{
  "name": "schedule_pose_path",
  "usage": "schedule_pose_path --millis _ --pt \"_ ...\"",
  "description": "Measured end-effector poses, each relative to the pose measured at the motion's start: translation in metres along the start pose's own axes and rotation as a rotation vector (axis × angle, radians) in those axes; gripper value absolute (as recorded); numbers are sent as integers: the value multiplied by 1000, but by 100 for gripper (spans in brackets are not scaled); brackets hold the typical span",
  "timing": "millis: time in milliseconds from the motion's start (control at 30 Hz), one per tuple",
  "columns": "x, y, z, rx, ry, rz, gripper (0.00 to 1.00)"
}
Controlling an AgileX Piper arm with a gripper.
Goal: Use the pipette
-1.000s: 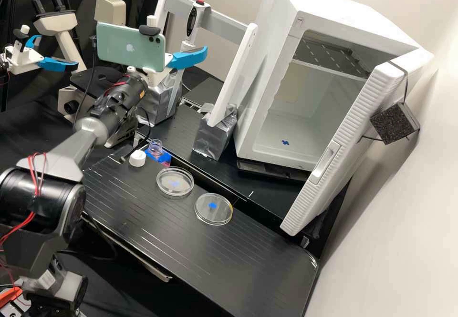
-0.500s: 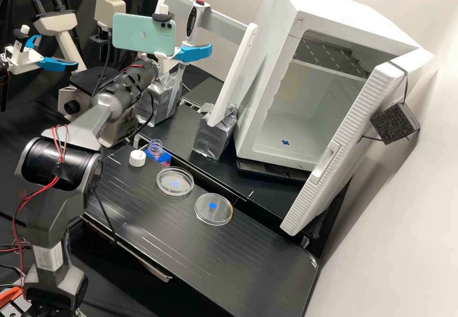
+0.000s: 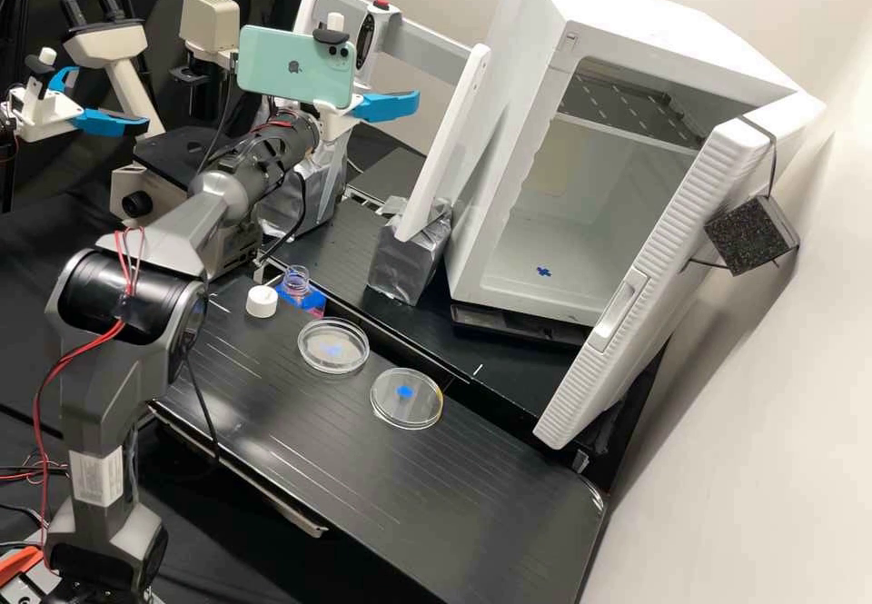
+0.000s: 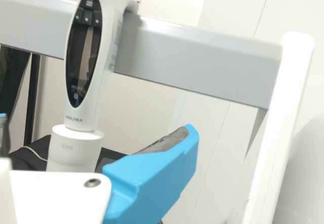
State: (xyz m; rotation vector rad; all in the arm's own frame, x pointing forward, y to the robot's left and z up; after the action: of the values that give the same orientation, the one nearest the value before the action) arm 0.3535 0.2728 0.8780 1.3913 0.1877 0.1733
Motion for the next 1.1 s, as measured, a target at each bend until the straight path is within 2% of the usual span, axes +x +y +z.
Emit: schedule_pose_path --millis 1100 --pt "3 0 6 6 -17 -2 0"
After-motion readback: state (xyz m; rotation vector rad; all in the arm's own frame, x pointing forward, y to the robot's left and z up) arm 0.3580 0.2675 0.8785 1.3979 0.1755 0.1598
